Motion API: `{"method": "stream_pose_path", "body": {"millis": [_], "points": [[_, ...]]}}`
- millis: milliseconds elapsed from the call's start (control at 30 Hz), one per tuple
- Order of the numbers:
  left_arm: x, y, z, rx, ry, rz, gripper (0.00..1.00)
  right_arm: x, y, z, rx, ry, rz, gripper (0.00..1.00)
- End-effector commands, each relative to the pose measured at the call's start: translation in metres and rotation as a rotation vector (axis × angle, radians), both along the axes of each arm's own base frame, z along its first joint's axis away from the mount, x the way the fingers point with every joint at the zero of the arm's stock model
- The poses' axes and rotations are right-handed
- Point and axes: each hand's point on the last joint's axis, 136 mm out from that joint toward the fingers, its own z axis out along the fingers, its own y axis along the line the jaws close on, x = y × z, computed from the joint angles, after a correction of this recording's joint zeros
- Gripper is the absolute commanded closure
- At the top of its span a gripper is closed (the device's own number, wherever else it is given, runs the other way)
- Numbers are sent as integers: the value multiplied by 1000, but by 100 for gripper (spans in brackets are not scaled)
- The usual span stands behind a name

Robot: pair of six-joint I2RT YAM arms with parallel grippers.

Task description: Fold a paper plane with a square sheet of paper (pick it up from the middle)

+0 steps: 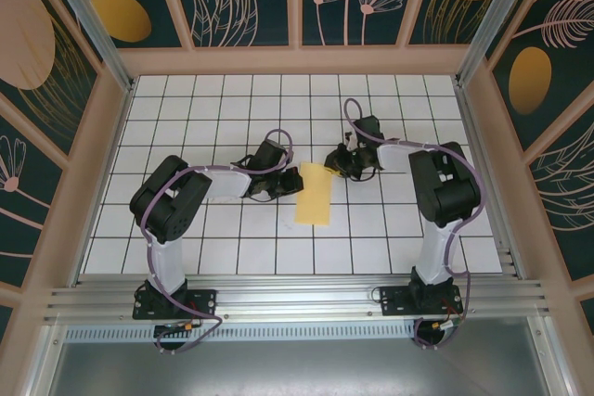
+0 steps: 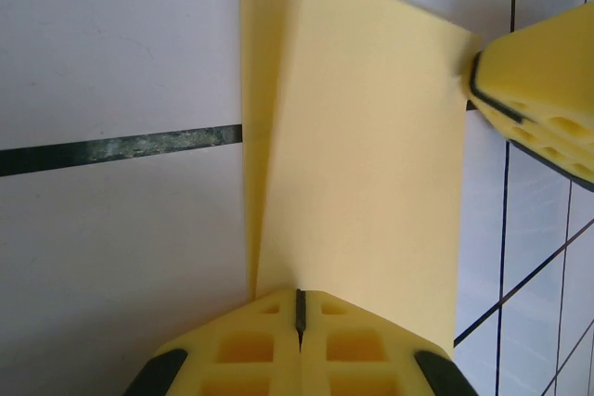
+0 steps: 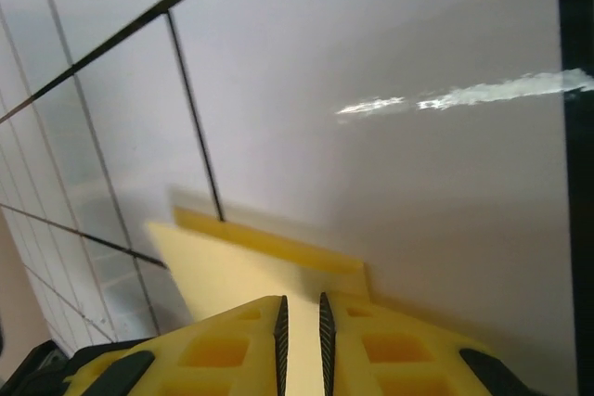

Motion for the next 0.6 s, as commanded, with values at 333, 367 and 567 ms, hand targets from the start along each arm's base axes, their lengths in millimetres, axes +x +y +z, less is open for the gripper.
{"method": "stream_pose_path", "body": {"millis": [333, 367, 567], "points": [[-31, 27, -47, 149, 121, -4, 100, 19, 6, 30, 40, -56, 0, 80], [-31, 26, -46, 147, 118, -6, 100, 20, 8, 34, 55, -66, 8, 80], [-30, 26, -45, 147, 117, -3, 100, 20, 9, 23, 51, -53, 22, 80]]}}
